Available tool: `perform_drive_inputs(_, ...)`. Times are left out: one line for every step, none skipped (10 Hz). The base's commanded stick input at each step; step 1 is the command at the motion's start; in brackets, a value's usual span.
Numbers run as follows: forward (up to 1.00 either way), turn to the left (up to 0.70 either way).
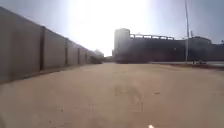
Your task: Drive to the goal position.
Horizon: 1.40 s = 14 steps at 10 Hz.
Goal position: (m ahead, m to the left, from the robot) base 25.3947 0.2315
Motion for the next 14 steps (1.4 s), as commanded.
perform_drive_inputs(1.0, 0.0)
perform_drive_inputs(1.0, 0.0)
perform_drive_inputs(1.0, 0.0)
perform_drive_inputs(1.0, 0.0)
perform_drive_inputs(1.0, 0.0)
perform_drive_inputs(1.0, 0.0)
perform_drive_inputs(1.0, 0.0)
perform_drive_inputs(1.0, 0.0)
perform_drive_inputs(1.0, 0.0)
perform_drive_inputs(1.0, 0.0)
perform_drive_inputs(1.0, 0.0)
perform_drive_inputs(1.0, 0.0)
perform_drive_inputs(1.0, 0.0)
perform_drive_inputs(1.0, 0.0)
